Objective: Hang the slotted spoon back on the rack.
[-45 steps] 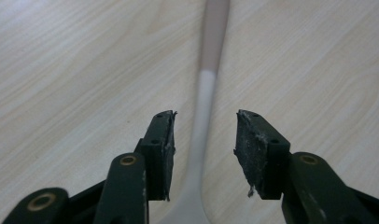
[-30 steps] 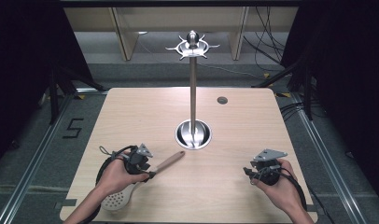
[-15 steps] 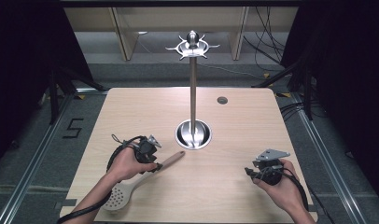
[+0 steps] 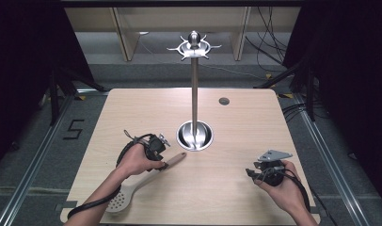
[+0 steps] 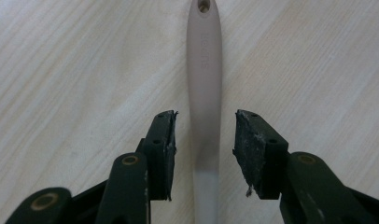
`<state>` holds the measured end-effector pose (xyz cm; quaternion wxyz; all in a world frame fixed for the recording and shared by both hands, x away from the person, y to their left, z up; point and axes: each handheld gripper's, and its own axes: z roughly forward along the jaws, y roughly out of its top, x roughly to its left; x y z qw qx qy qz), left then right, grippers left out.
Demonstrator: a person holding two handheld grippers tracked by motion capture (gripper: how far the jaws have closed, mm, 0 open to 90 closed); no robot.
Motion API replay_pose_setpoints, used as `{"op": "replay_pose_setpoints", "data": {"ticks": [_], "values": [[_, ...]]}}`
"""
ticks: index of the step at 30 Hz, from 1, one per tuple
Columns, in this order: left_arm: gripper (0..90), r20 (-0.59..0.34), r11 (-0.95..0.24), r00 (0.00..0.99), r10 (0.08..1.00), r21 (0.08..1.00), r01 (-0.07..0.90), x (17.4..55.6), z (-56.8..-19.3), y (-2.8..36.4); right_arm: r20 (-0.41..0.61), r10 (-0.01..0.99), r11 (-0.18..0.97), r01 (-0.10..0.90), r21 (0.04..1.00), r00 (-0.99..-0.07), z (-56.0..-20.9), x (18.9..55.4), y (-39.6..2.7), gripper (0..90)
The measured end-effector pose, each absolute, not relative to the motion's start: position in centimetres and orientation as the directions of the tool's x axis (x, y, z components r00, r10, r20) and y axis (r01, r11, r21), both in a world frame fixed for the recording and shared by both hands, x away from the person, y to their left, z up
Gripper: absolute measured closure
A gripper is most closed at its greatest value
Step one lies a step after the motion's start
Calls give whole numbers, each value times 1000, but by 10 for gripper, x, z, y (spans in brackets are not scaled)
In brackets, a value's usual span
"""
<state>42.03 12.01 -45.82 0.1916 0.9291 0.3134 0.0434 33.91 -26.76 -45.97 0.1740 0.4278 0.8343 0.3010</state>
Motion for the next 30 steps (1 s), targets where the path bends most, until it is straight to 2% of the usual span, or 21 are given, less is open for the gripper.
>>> {"op": "replay_pose_setpoints", "data": {"ticks": [10, 11, 23, 30], "values": [[583, -58, -753, 807, 588, 324, 573, 437, -459, 114, -10, 828, 433, 629, 646, -560, -457, 335, -268, 566], [583, -58, -754, 806, 589, 320, 574, 439, -459, 113, -37, 818, 454, 606, 653, -573, -457, 335, -267, 565], [585, -50, -786, 820, 571, 257, 563, 437, -469, 102, -11, 825, 439, 629, 641, -565, -458, 334, -265, 556], [601, -48, -797, 826, 562, 236, 556, 436, -473, 99, -28, 814, 458, 611, 646, -581, -460, 335, -265, 550]]}}
